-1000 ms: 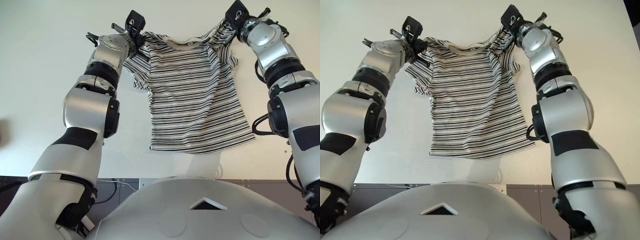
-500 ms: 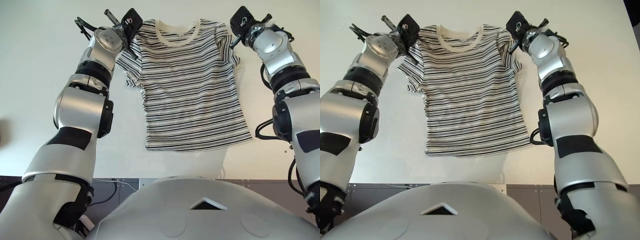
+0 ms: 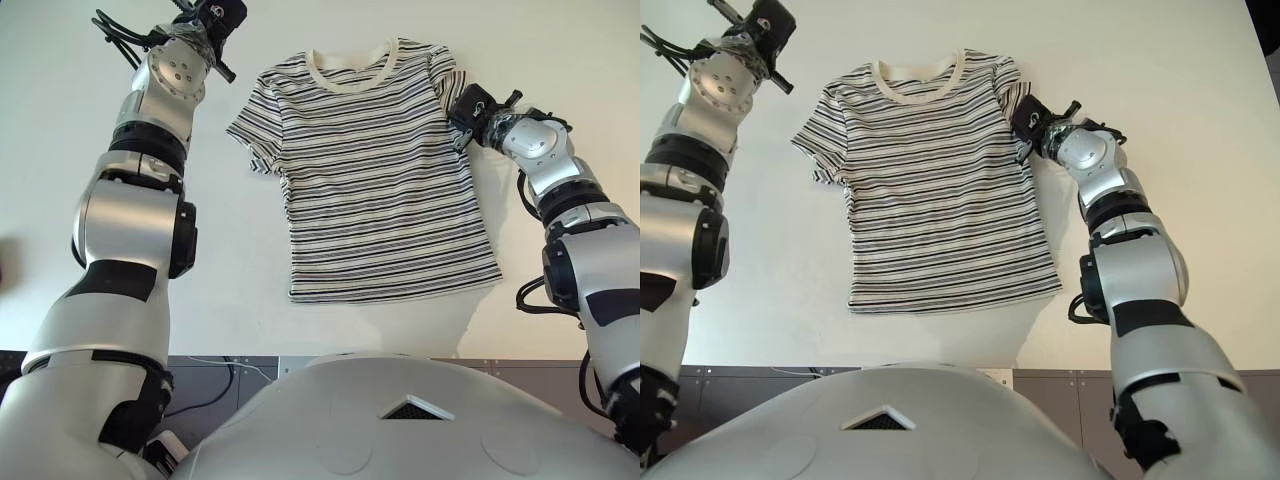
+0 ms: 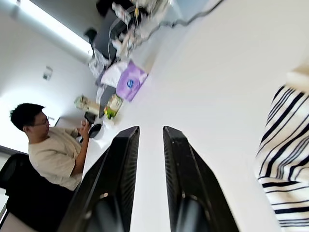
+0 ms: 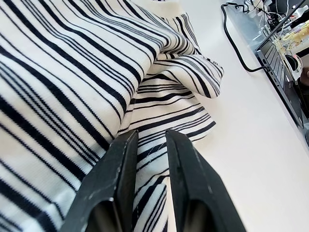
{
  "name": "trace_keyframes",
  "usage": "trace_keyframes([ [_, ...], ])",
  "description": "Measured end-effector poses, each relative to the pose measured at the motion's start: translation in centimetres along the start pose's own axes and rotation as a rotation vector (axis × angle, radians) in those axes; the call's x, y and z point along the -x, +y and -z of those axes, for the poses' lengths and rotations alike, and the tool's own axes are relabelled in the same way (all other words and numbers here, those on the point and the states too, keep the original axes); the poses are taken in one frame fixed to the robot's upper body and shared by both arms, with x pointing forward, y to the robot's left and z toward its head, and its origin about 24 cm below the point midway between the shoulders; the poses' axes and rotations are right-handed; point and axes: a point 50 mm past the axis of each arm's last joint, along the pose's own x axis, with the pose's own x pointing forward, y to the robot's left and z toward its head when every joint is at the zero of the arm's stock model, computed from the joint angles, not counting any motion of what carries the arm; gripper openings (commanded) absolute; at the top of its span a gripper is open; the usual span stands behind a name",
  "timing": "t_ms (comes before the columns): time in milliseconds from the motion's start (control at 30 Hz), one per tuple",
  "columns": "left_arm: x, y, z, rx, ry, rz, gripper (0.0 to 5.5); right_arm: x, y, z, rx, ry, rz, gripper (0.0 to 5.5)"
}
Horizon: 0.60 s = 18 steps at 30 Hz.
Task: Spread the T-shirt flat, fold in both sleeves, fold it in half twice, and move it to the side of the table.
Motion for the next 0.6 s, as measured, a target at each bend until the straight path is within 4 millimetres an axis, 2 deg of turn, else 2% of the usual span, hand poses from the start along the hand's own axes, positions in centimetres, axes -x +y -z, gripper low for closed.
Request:
trace_keyframes([
  [33, 0.2, -0.5, 0.1, -0.013, -0.028, 0.031, 0.88, 0.1, 0.0, 0.2, -0.002, 0.003, -0.004, 1.06],
  [133, 2.9, -6.2, 0.4, -0.074, -0.195, 0.280, 0.88, 1.5, -0.8, 1.6, -0.029, 0.019, -0.014, 1.06],
  [200, 5.3, -8.8, 0.5, -0.076, -0.254, 0.395, 0.88, 2.3, -1.0, 2.4, -0.057, 0.013, -0.025, 1.06],
  [300, 8.8, -9.8, 0.1, -0.116, -0.306, 0.492, 0.88, 3.3, -0.9, 3.4, -0.128, -0.007, -0.059, 1.06],
  [400, 11.9, -11.6, -1.6, -0.167, -0.375, 0.611, 0.88, 3.7, -1.2, 3.5, -0.175, 0.000, -0.084, 1.06],
  [500, 12.9, -12.0, -2.1, -0.255, -0.376, 0.688, 0.88, 3.9, -1.4, 3.6, -0.214, 0.002, -0.098, 1.06],
  [600, 13.9, -12.5, -0.7, -0.308, -0.335, 0.750, 0.88, 4.3, -1.5, 4.0, -0.227, 0.012, -0.117, 1.06],
])
